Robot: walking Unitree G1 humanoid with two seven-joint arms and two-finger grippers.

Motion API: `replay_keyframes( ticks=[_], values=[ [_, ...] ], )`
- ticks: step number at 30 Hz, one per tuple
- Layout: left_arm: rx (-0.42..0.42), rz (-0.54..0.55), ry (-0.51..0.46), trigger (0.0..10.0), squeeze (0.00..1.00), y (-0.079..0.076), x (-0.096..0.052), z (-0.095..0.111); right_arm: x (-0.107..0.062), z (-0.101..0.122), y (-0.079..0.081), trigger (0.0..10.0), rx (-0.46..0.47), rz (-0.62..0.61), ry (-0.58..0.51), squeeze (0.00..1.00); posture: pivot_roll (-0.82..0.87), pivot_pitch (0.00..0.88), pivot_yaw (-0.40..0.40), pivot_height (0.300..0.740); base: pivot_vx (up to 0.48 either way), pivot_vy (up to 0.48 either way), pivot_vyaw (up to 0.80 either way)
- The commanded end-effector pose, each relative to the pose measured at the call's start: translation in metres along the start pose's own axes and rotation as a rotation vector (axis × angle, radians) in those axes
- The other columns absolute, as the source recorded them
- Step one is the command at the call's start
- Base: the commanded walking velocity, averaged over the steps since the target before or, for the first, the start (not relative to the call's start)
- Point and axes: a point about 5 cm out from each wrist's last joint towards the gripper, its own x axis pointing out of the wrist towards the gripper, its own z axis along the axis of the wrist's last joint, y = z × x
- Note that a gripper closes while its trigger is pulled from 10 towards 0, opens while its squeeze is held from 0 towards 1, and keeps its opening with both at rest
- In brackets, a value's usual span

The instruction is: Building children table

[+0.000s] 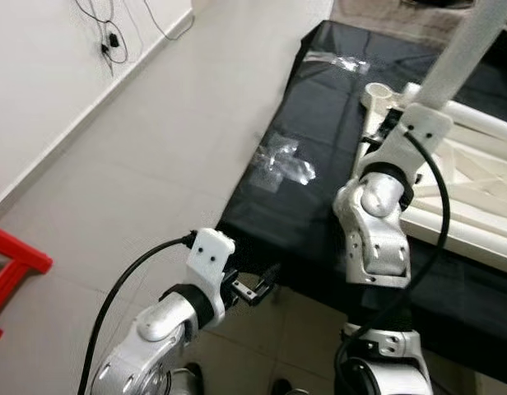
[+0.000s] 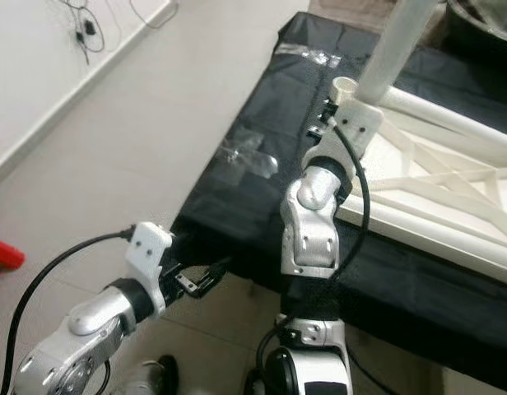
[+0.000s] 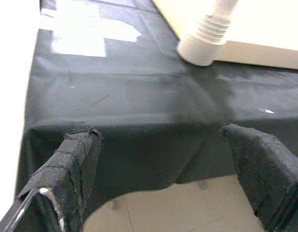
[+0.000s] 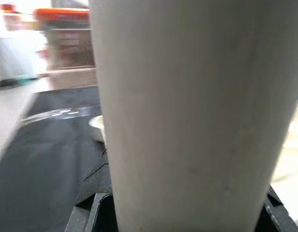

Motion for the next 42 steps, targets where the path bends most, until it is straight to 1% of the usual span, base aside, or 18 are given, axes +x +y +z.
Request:
replay_keyframes(
  ticks=[1, 2, 6, 7, 9, 15, 16, 18, 19, 22, 26, 27, 28, 30, 34, 37, 40, 42],
  values=[
    [-0.003, -0.014, 0.016, 10.0, 0.00, -0.004, 0.000, -0.005, -0.013, -0.040, -0.005, 10.0, -0.060, -0.094, 0.188, 0.00, 0.11, 0.236, -0.080, 0.740, 0.000, 0.000, 0.00],
    [-0.001, -0.013, 0.015, 10.0, 0.00, -0.003, 0.001, -0.006, -0.019, -0.038, 0.004, 10.0, -0.047, -0.100, 0.192, 0.00, 0.11, 0.227, -0.080, 0.740, 0.000, 0.000, 0.00],
    [-0.001, -0.013, 0.015, 10.0, 0.00, -0.003, 0.001, -0.006, -0.019, -0.038, 0.004, 10.0, -0.047, -0.100, 0.192, 0.00, 0.11, 0.227, -0.080, 0.740, 0.000, 0.000, 0.00],
    [0.000, -0.011, 0.014, 10.0, 0.00, -0.002, 0.002, -0.006, -0.024, -0.038, 0.013, 10.0, -0.034, -0.091, 0.203, 0.00, 0.12, 0.224, -0.082, 0.740, 0.000, 0.000, 0.00],
    [0.002, -0.011, 0.015, 10.0, 0.00, -0.002, 0.002, -0.007, -0.028, -0.038, 0.015, 10.0, -0.036, -0.066, 0.205, 0.00, 0.11, 0.222, -0.078, 0.740, 0.000, 0.000, 0.00],
    [0.003, -0.012, 0.017, 10.0, 0.00, -0.002, 0.002, -0.009, -0.028, -0.040, 0.014, 10.0, -0.040, -0.055, 0.211, 0.00, 0.11, 0.221, -0.078, 0.740, 0.000, 0.000, 0.00],
    [0.004, -0.013, 0.020, 10.0, 0.00, -0.002, 0.002, -0.010, -0.026, -0.040, 0.009, 10.0, -0.054, -0.051, 0.206, 0.00, 0.11, 0.219, -0.077, 0.740, 0.000, 0.000, 0.00],
    [0.004, -0.013, 0.020, 10.0, 0.00, -0.002, 0.002, -0.010, -0.026, -0.040, 0.009, 10.0, -0.054, -0.051, 0.206, 0.00, 0.11, 0.219, -0.077, 0.740, 0.000, 0.000, 0.00],
    [0.004, -0.013, 0.022, 10.0, 0.00, -0.001, 0.004, -0.011, -0.022, -0.041, 0.002, 10.0, -0.069, -0.033, 0.200, 1.00, 0.11, 0.214, -0.071, 0.740, 0.000, 0.000, 0.00],
    [0.003, -0.013, 0.025, 10.0, 0.00, 0.001, 0.008, -0.014, -0.018, -0.039, -0.005, 10.0, -0.086, -0.004, 0.171, 1.00, 0.10, 0.203, -0.065, 0.740, 0.000, 0.000, 0.00],
    [0.003, -0.013, 0.026, 10.0, 0.00, 0.001, 0.010, -0.016, -0.017, -0.038, -0.006, 10.0, -0.090, 0.002, 0.154, 1.00, 0.10, 0.200, -0.062, 0.740, 0.000, 0.000, 0.00],
    [0.004, -0.013, 0.026, 10.0, 0.00, 0.002, 0.011, -0.017, -0.016, -0.037, -0.006, 10.0, -0.088, 0.003, 0.140, 0.97, 0.10, 0.194, -0.061, 0.740, 0.000, 0.000, 0.00],
    [0.006, -0.013, 0.026, 10.0, 0.00, 0.003, 0.012, -0.018, -0.015, -0.035, -0.005, 10.0, -0.081, 0.019, 0.126, 0.00, 0.10, 0.188, -0.060, 0.740, 0.000, 0.000, 0.00],
    [0.006, -0.013, 0.026, 10.0, 0.00, 0.003, 0.012, -0.018, -0.015, -0.035, -0.005, 10.0, -0.081, 0.019, 0.126, 0.00, 0.10, 0.188, -0.060, 0.740, 0.000, 0.000, 0.00],
    [0.013, -0.013, 0.024, 10.0, 0.00, 0.005, 0.014, -0.020, -0.014, -0.033, -0.005, 10.0, -0.062, 0.077, 0.098, 0.00, 0.10, 0.182, -0.056, 0.740, 0.000, 0.000, 0.00],
    [0.015, -0.013, 0.025, 10.0, 0.00, 0.006, 0.015, -0.021, -0.016, -0.033, -0.009, 10.0, -0.036, 0.170, 0.069, 0.00, 0.10, 0.179, -0.055, 0.740, 0.000, 0.000, 0.00],
    [0.015, -0.013, 0.025, 10.0, 0.00, 0.006, 0.015, -0.021, -0.016, -0.033, -0.009, 10.0, -0.036, 0.170, 0.069, 0.00, 0.10, 0.179, -0.055, 0.740, 0.000, 0.000, 0.00],
    [0.015, -0.015, 0.024, 10.0, 0.00, 0.008, 0.016, -0.023, -0.018, -0.035, -0.017, 10.0, 0.006, 0.264, 0.085, 0.00, 0.09, 0.175, -0.050, 0.740, 0.000, 0.000, 0.00]
  ],
)
